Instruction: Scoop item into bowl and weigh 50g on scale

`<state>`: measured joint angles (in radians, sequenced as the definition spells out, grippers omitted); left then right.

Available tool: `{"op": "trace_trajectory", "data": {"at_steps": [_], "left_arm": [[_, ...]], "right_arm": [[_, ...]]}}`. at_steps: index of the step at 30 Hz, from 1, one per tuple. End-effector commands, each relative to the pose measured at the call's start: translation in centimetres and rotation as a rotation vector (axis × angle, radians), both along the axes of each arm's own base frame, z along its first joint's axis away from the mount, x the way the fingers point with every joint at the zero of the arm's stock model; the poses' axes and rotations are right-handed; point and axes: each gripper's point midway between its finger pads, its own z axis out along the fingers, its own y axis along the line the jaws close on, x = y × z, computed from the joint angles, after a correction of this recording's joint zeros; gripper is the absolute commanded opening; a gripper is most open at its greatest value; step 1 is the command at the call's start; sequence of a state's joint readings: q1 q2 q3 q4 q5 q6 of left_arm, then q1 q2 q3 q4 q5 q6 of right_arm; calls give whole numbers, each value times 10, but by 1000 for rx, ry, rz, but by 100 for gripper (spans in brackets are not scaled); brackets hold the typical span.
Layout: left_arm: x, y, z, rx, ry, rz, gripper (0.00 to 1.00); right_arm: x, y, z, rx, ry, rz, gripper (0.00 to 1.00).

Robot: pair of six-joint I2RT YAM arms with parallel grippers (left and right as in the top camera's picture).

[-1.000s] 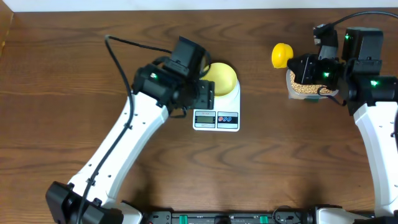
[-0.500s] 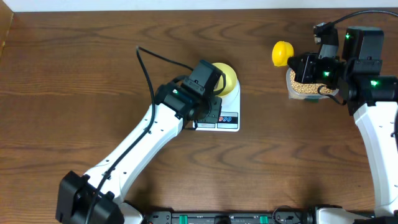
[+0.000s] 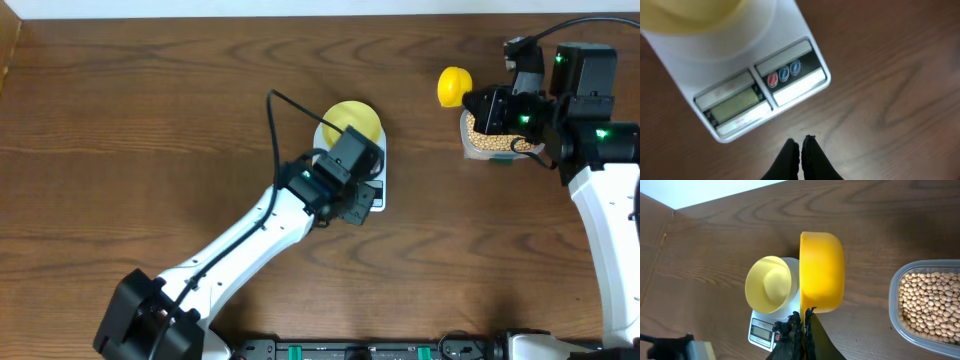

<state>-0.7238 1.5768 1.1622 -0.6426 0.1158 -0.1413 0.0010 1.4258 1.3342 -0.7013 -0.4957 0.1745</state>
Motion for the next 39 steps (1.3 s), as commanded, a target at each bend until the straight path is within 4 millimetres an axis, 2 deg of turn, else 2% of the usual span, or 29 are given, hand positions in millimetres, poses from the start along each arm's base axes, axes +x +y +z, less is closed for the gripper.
{"op": "trace_trajectory", "data": {"at_steps": [1,10,17,25,39], "left_arm": [[4,5,-12,56,-52,-24,8],[14,5,-21,70,-103,-22,8],[17,1,-38,103,-98,-70,8],[36,-1,-44,137,-174,-79,8],[38,-3,-83,181,-122,-87,8]], "right_arm": [[0,-5,10,-21,-29,-7,1],[0,-5,10,-20,-29,-7,1],[0,-5,9,-21,-25,-7,1],[0,-5,9,-23,-24,-10,1],[0,-7,9,-29,-25,-15,1]]}}
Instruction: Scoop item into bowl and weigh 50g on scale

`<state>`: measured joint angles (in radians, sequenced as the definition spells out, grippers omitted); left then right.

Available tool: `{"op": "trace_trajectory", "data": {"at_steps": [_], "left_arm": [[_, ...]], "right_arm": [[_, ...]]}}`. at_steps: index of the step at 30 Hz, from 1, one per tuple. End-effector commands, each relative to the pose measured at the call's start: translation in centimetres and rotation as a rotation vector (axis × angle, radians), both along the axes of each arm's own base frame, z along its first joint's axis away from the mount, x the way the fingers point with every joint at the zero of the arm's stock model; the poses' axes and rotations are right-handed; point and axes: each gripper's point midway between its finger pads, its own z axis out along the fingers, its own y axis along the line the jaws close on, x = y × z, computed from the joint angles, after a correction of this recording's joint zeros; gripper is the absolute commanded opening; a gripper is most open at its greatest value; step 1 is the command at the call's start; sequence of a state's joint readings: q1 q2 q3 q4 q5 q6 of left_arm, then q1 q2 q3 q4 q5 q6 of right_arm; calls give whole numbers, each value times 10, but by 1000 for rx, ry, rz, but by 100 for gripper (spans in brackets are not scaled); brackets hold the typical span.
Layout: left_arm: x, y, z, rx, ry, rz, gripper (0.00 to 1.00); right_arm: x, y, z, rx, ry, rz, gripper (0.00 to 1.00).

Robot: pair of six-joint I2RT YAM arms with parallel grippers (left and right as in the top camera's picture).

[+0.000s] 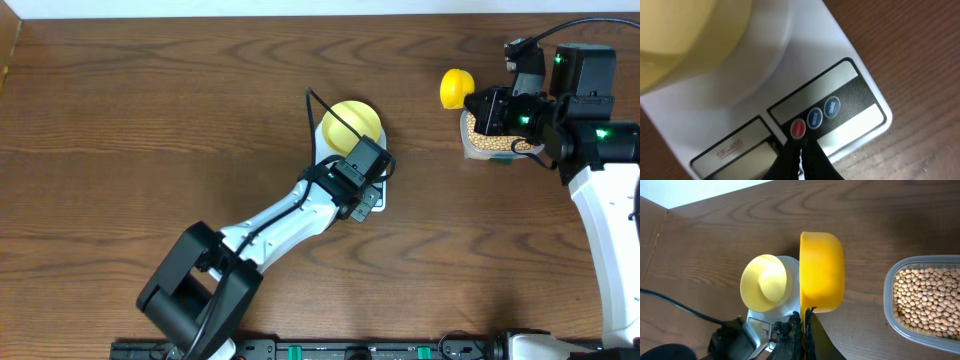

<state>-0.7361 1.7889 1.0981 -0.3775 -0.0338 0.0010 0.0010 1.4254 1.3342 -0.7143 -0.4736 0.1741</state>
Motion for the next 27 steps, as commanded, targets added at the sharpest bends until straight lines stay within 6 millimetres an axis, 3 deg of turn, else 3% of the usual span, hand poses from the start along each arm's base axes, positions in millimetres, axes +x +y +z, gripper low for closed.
{"op": "trace_trajectory", "data": {"at_steps": [1,7,14,27], "left_arm": [[1,2,-11,26,-4,-5,8],[1,3,-14,31,-2,-9,8],[1,5,-31,61,16,-5,8],[6,9,-30,80,-9,11,8]], "right_arm": [[1,-3,12,-14,-37,0,1],[1,-7,9,-34,-33,-10,1],[1,-7,9,-34,-31,-10,1],[1,-7,9,-34,-30,-10,1]]}}
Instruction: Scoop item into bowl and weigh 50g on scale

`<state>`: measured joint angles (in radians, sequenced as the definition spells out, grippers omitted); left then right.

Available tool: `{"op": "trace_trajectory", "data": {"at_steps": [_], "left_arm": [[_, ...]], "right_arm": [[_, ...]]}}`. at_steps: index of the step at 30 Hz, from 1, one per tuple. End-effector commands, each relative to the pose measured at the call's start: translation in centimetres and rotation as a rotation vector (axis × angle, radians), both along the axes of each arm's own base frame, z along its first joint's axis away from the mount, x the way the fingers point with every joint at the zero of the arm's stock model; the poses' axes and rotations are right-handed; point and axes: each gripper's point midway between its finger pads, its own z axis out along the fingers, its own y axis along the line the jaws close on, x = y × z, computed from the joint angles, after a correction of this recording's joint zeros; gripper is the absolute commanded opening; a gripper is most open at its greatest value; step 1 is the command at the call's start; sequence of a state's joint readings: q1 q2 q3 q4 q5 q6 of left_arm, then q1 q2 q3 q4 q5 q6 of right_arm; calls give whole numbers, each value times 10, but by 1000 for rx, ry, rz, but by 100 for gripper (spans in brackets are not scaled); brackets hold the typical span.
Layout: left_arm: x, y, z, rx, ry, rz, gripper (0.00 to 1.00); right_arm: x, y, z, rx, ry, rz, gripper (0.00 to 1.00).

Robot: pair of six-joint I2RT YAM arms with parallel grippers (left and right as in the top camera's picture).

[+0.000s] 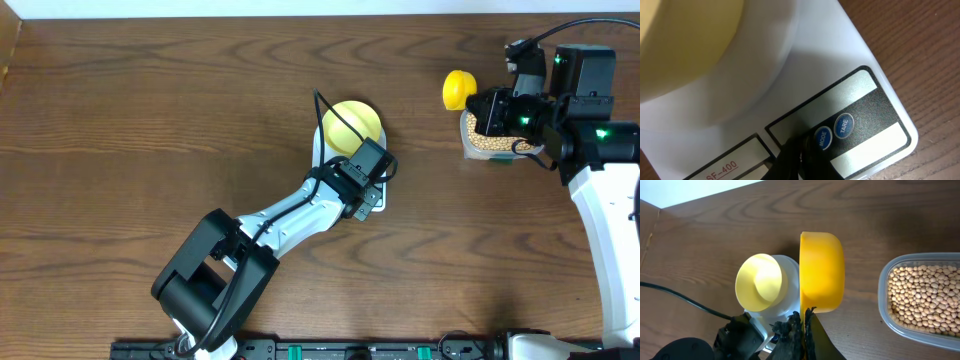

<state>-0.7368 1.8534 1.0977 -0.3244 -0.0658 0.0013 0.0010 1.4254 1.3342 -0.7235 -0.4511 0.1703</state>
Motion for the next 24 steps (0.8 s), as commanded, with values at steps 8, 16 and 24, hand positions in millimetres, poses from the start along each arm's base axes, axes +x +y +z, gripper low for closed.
{"op": "trace_trajectory", "data": {"at_steps": [8,16,24], "left_arm": [[-3,9,-12,50,8,9,8],[-7,13,-30,78,46,19,8],[-8,14,-33,83,54,22,8]], "right_arm": [[1,-3,12,-15,-37,3,1],[1,-3,12,-15,-38,3,1],[1,-3,11,-16,-35,4,1]]}}
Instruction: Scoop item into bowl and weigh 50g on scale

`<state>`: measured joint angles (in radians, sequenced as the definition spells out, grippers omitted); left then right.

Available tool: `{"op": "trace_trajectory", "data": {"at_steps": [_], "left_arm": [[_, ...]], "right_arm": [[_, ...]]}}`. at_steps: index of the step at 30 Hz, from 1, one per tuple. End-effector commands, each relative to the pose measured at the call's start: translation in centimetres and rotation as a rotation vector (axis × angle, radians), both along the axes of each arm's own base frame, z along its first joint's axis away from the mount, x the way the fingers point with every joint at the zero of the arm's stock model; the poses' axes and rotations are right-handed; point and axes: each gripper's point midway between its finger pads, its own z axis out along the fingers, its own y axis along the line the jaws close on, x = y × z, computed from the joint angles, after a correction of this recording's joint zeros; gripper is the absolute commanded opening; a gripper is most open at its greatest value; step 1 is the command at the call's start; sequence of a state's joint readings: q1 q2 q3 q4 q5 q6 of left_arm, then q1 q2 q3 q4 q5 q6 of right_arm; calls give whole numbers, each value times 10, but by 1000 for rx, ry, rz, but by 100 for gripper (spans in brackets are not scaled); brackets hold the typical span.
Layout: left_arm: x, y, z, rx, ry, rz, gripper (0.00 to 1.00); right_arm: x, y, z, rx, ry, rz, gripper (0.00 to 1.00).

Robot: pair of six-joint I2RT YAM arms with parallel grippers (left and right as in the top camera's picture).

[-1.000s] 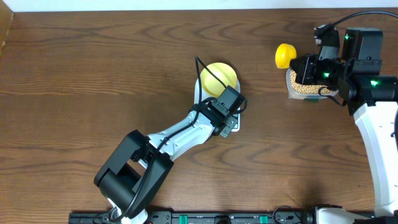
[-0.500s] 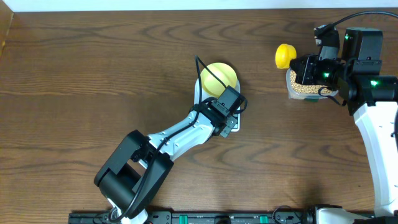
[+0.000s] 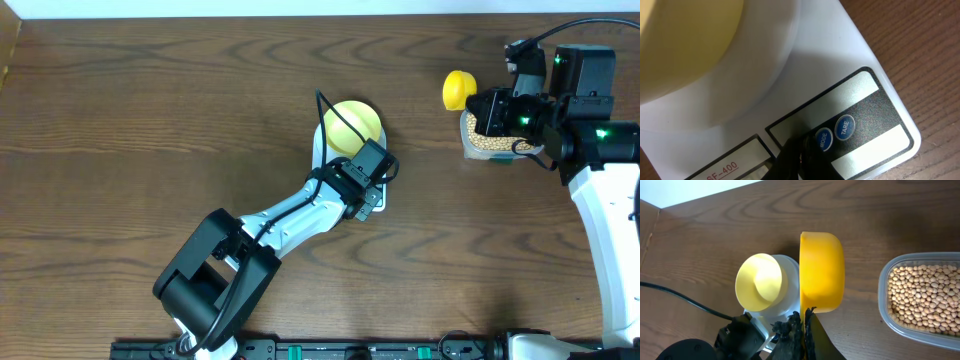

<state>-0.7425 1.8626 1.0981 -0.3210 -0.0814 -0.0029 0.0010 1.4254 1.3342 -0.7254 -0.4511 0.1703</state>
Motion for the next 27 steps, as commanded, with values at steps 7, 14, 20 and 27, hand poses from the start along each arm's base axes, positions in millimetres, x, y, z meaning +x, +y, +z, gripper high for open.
{"op": "trace_trajectory", "data": {"at_steps": [7,14,20,27], "left_arm": [[-3,9,-17,45,30,19,8],[-1,6,24,-13,-31,18,8],[-2,7,69,-76,-99,19,7],[-5,9,99,-152,-127,84,8]], "right_arm": [[1,-3,11,-17,-36,6,1],[1,-3,11,-17,-37,5,1],[0,-3,11,-16,-32,5,1],[-2,-3,9,-17,-21,5,1]]}}
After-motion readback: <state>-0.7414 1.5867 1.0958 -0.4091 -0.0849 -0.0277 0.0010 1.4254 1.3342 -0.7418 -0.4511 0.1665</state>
